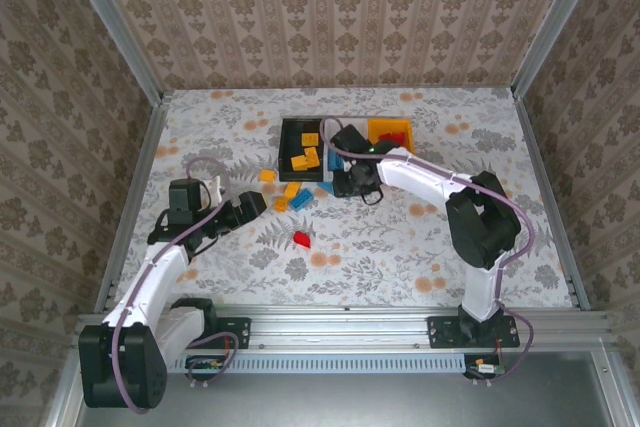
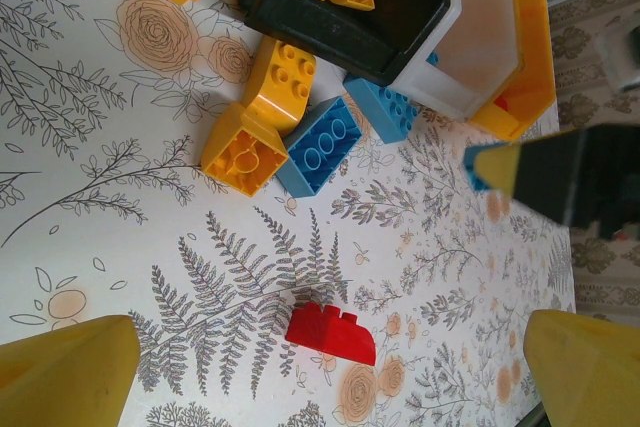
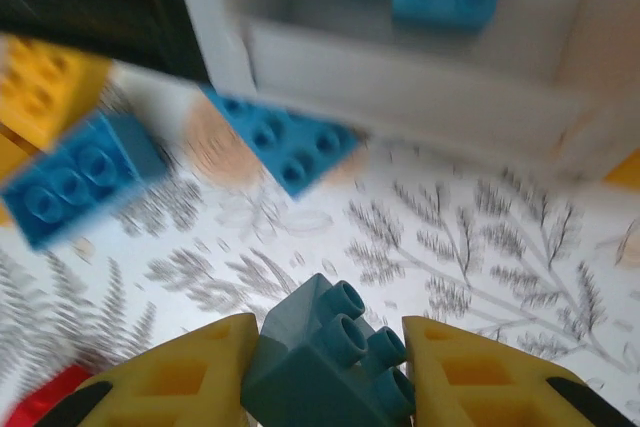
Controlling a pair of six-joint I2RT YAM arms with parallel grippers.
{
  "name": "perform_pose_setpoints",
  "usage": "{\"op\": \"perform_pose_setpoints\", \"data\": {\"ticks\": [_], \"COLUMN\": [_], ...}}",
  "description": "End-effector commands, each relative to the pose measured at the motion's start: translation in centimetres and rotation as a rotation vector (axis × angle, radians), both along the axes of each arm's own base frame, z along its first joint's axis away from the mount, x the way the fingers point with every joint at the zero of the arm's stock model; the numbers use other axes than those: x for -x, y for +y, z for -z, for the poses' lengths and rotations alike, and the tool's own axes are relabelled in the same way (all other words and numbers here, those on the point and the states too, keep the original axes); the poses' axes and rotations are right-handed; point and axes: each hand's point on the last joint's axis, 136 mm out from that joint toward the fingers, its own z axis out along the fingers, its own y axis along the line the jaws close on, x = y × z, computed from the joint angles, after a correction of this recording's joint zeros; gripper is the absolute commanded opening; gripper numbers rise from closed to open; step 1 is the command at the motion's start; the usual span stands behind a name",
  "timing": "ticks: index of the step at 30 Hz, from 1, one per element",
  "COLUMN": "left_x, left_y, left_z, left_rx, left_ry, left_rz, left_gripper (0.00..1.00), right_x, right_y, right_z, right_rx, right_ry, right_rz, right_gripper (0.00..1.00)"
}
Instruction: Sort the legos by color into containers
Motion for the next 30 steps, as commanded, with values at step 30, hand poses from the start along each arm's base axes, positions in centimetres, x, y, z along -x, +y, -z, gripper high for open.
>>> {"op": "perform_pose_setpoints", "data": {"ticks": [30], "left_x": [0.1], "left_y": [0.2], "left_z": [0.4], "left_rx": [-0.006], "left_ry": [0.008], "left_rz": [0.001], "left_gripper": [1.00], "right_x": [-3.5], "right_y": [0.4], "right_z": [-1.0], "right_rx": [-0.038], "right_ry": [-0.065], "right_rz": [-0.047], "right_gripper": [0.62]}}
